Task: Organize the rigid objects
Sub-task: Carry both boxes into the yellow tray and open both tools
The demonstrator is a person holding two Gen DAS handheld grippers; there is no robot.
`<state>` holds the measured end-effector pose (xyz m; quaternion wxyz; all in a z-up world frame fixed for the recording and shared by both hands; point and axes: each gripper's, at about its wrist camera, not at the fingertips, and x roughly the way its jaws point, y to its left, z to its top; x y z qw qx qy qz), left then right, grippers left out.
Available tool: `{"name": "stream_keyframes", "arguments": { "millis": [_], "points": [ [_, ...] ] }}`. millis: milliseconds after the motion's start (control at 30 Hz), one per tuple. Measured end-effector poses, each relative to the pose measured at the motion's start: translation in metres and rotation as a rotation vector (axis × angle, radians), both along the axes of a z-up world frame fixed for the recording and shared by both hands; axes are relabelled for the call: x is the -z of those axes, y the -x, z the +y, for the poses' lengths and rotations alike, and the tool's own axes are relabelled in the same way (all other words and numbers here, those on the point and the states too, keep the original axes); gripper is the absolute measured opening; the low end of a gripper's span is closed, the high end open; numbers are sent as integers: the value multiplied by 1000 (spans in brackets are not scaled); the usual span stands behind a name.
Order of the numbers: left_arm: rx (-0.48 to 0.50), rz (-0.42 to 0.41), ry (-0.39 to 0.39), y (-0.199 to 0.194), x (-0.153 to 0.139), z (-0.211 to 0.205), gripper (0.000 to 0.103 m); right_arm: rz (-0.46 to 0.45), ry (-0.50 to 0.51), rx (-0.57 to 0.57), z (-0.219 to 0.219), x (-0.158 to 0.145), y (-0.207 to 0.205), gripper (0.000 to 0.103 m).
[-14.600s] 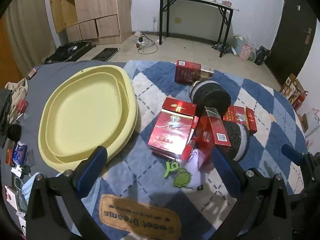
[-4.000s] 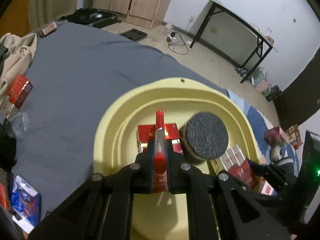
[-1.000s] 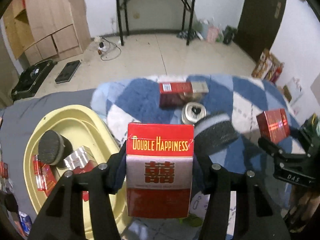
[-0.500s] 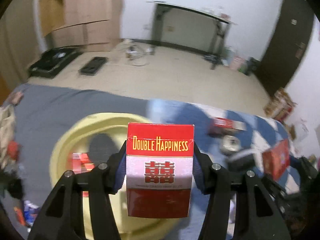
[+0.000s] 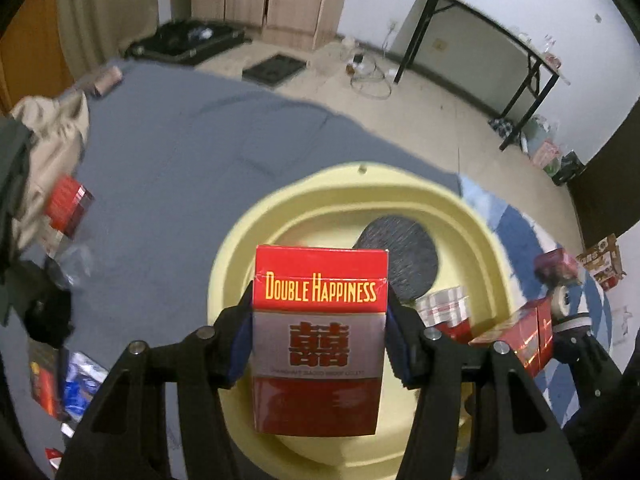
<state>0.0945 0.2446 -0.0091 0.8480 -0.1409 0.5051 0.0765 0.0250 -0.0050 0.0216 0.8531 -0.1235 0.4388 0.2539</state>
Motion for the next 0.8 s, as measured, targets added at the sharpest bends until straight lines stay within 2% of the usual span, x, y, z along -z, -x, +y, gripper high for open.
{"name": "stream_keyframes", "arguments": {
  "millis": [133, 300, 600, 667, 733, 800],
  "points": [
    [24, 26, 2, -11, 14, -5, 57, 9, 69, -8, 12, 14, -14, 92],
    [-3, 46, 28, -22, 29, -3, 57, 9, 101, -9, 35, 22, -34, 92],
    [-11, 67, 55, -26, 41, -2, 59, -29, 156, -20, 58, 41, -36, 94],
    [-12, 85, 58, -28, 42, -1, 77, -33, 162, -20, 60, 45, -36, 96],
    [-14, 70, 86, -26, 38, 1, 87, -33, 159, -22, 62, 45, -33, 102],
    [-24, 43, 93, -22, 28, 2, 95, -31, 140, -15, 62, 43, -31, 102]
  ]
}}
